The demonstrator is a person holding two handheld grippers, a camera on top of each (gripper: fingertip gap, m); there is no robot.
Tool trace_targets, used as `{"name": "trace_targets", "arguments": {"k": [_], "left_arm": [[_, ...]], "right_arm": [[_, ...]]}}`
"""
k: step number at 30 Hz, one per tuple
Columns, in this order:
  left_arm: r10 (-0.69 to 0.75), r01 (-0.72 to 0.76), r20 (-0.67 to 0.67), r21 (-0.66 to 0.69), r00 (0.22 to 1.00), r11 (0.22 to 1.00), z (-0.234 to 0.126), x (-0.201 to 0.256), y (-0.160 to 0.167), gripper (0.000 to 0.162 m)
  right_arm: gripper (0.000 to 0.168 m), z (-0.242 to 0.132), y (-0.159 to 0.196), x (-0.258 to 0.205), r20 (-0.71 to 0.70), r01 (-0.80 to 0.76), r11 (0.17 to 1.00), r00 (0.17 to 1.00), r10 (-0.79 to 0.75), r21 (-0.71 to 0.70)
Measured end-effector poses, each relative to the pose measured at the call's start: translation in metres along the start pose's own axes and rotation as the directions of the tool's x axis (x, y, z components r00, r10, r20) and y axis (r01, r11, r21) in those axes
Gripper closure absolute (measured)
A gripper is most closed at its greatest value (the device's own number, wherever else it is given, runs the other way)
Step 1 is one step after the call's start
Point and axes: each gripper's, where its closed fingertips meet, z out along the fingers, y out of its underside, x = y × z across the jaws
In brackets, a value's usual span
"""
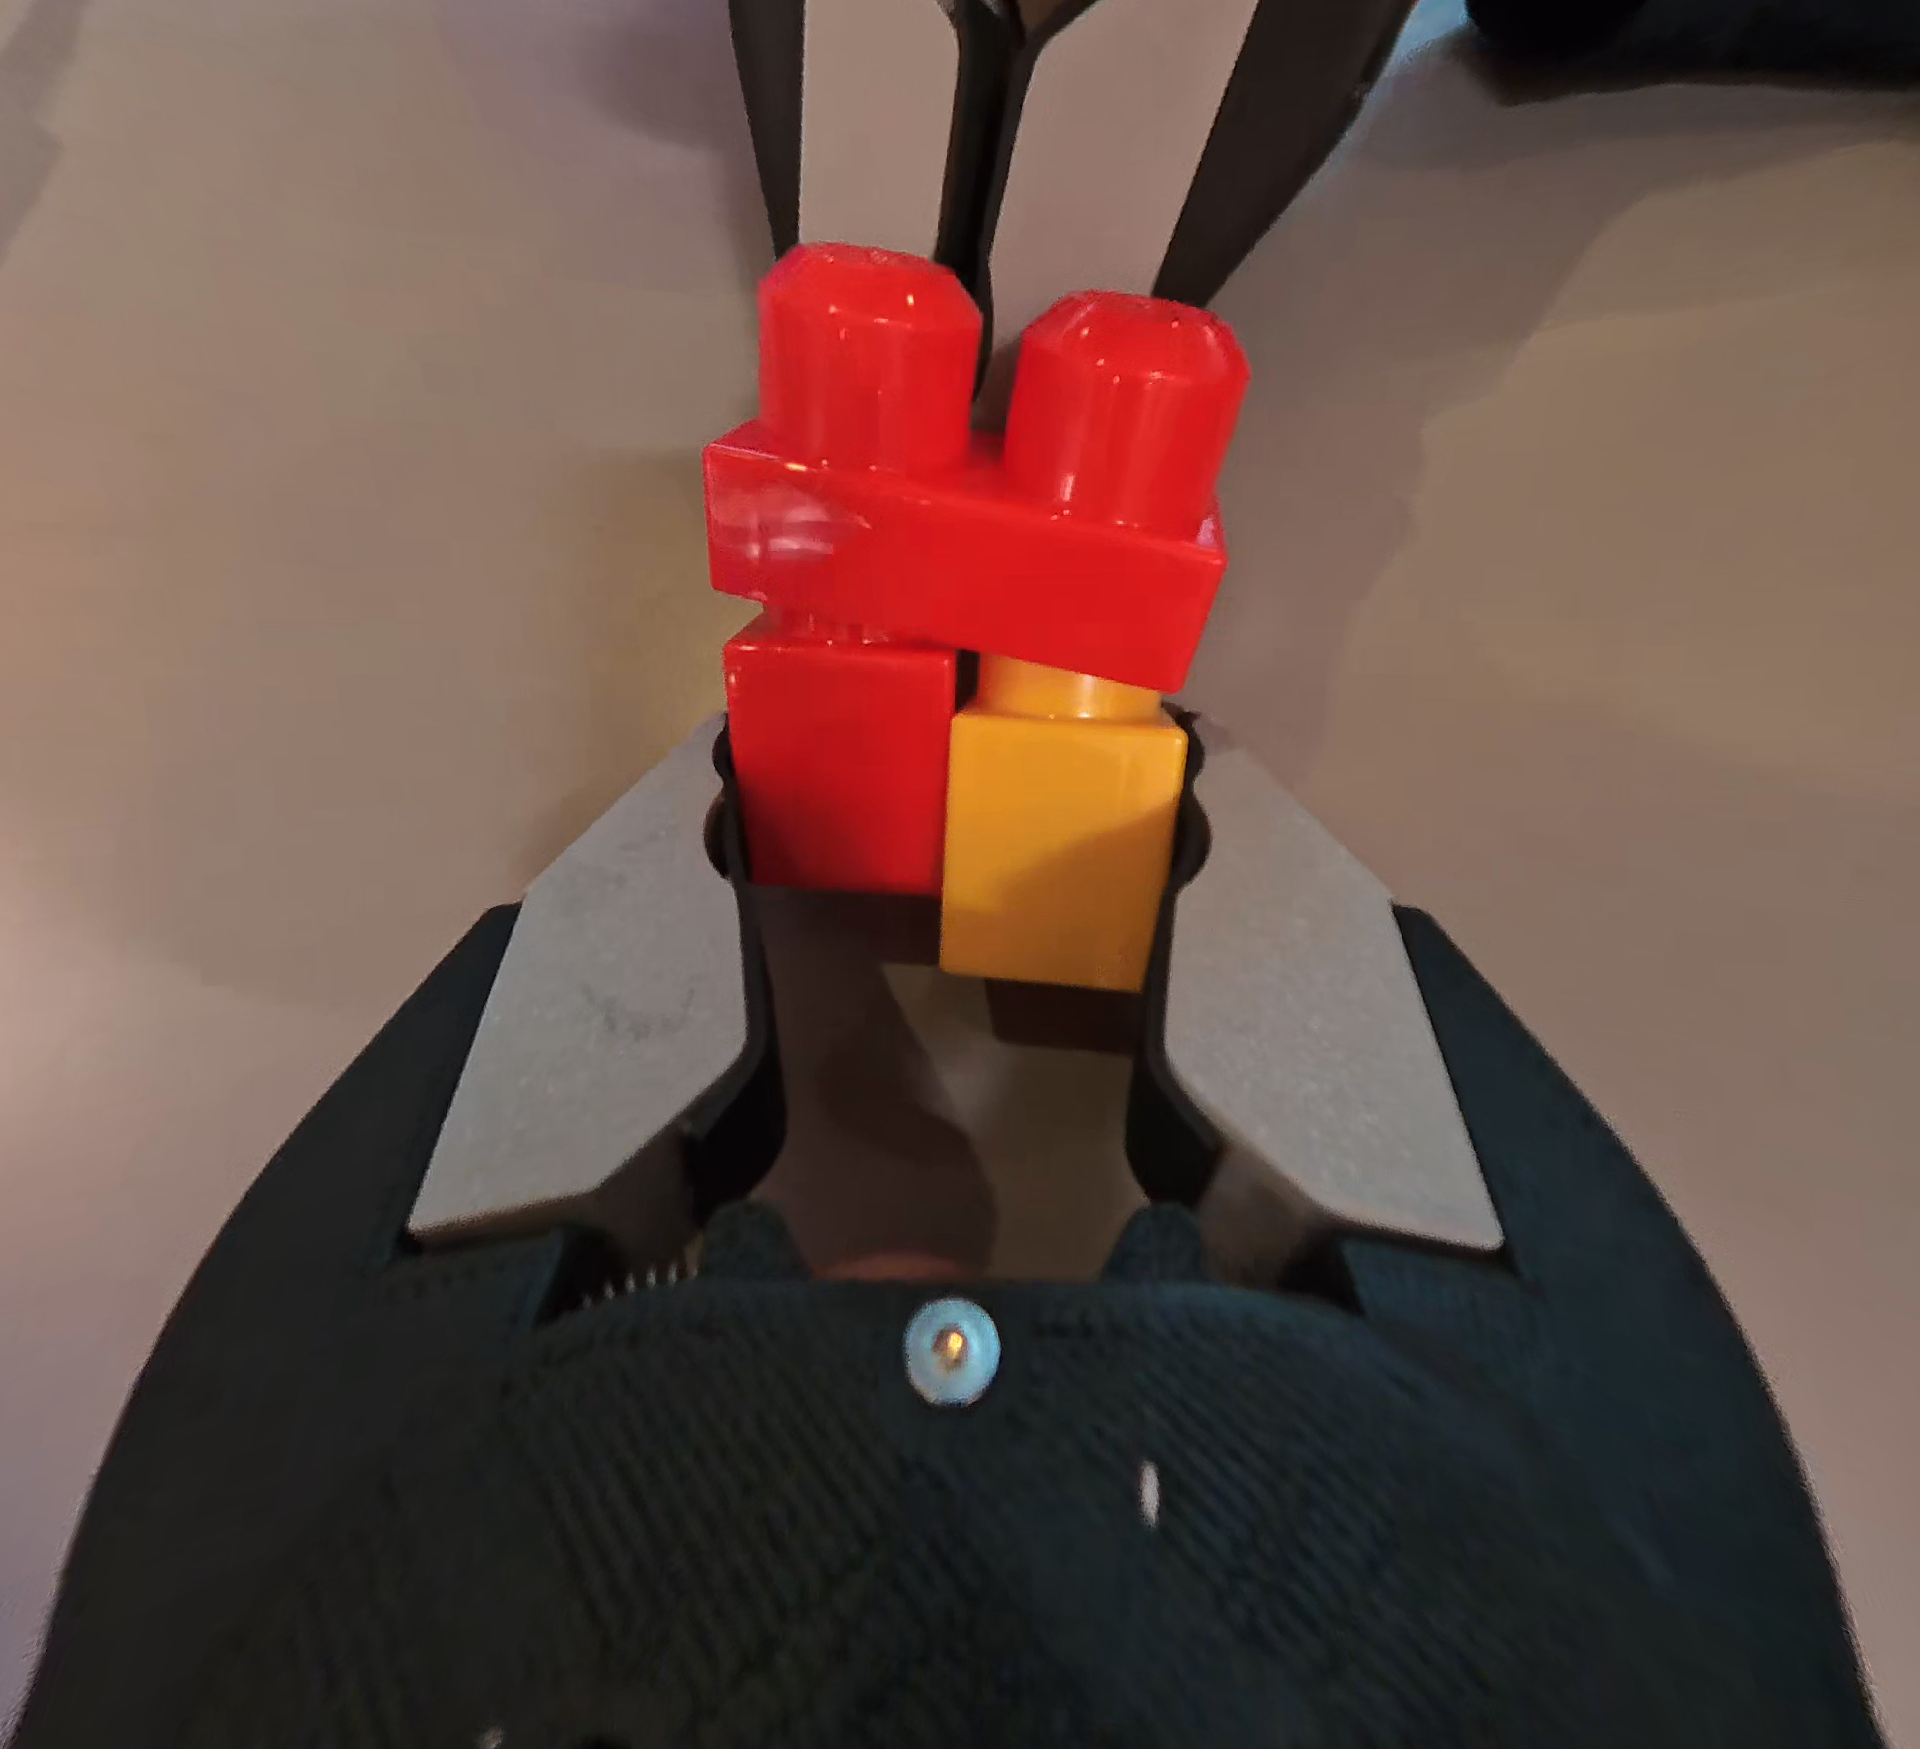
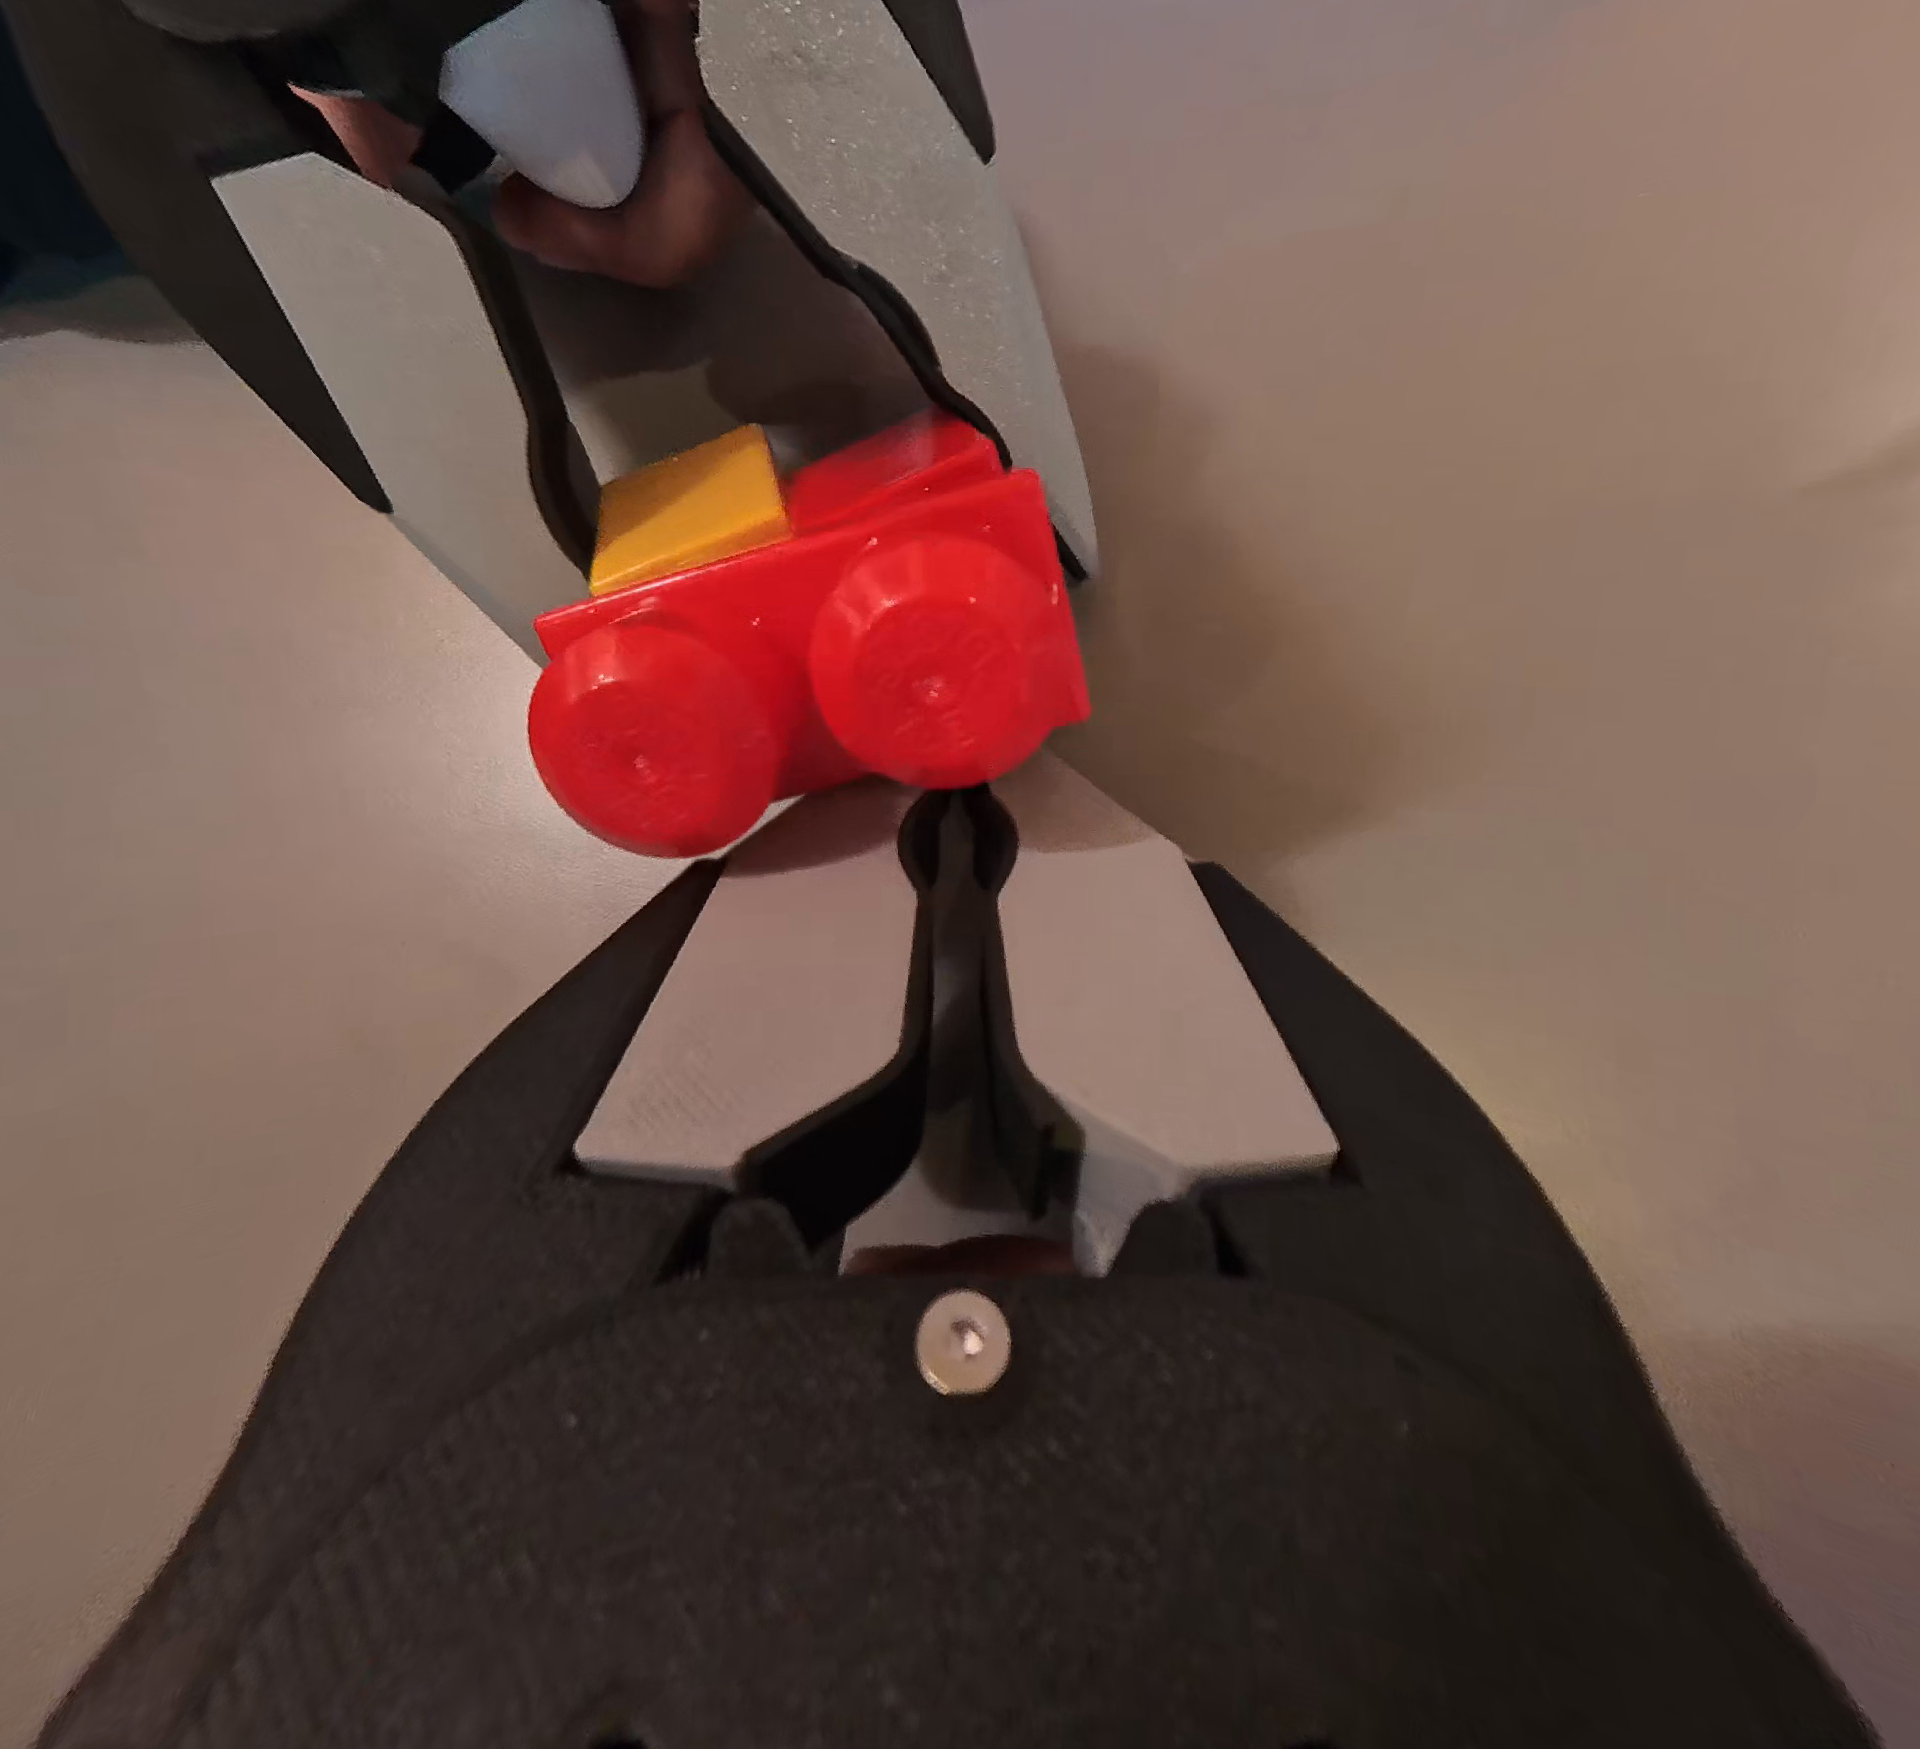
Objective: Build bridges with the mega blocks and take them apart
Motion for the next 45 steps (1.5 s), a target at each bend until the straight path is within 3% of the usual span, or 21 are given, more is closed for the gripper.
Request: {"name": "trace_targets", "arguments": {"k": [5, 10, 18, 26, 28, 31, 35, 37, 41, 45], "left_arm": [[0.034, -0.036, 0.052, 0.031, 0.998, 0.999, -0.003, -0.002, -0.004, 0.082], [-0.025, 0.017, 0.053, 0.145, 0.998, 0.989, -0.013, -0.007, -0.019, 0.084], [-0.002, -0.007, 0.083, 0.113, 0.997, 0.994, -0.008, -0.009, -0.017, 0.084], [-0.023, -0.006, 0.117, 0.241, 0.993, 0.971, -0.022, -0.015, -0.032, 0.084], [-0.007, -0.025, 0.145, 0.219, 0.989, 0.975, -0.021, -0.017, -0.03, 0.084], [0.083, -0.108, 0.262, 0.081, 0.962, 0.991, -0.017, -0.03, -0.013, 0.084], [0.172, -0.168, 0.355, -0.042, 0.919, 0.985, -0.017, -0.042, -0.004, 0.084], [0.177, -0.168, 0.366, -0.056, 0.914, 0.984, -0.017, -0.044, -0.004, 0.084], [0.19, -0.179, 0.381, -0.065, 0.905, 0.982, -0.019, -0.046, -0.002, 0.084], [0.197, -0.184, 0.394, -0.071, 0.898, 0.98, -0.02, -0.048, -0.002, 0.084]], "right_arm": [[0.168, 0.001, -0.004, 0.001, -0.043, 0.047, 0.999, 0.998, -0.047, -0.009], [0.168, -0.005, -0.019, -0.003, -0.065, 0.076, 0.996, 0.995, -0.074, 0.04], [0.168, -0.005, -0.013, 0.002, -0.086, 0.101, 0.995, 0.991, -0.099, 0.019], [0.168, -0.027, -0.031, 0.007, -0.162, 0.162, 0.982, 0.976, -0.146, 0.093], [0.168, -0.033, -0.026, 0.015, -0.181, 0.132, 0.988, 0.977, -0.116, 0.083], [0.168, -0.048, -0.021, 0.033, -0.221, 0.018, 0.993, 0.975, 0.008, 0.116], [0.164, -0.052, -0.035, 0.025, -0.04, -0.188, 0.948, 0.978, 0.205, 0.255], [0.155, -0.05, -0.04, 0.024, 0.041, -0.302, 0.911, 0.952, 0.303, 0.281], [0.151, -0.046, -0.046, 0.018, 0.235, -0.479, 0.825, 0.875, 0.423, 0.299], [0.149, -0.051, -0.038, 0.036, 0.211, -0.533, 0.788, 0.846, 0.489, 0.309]]}}
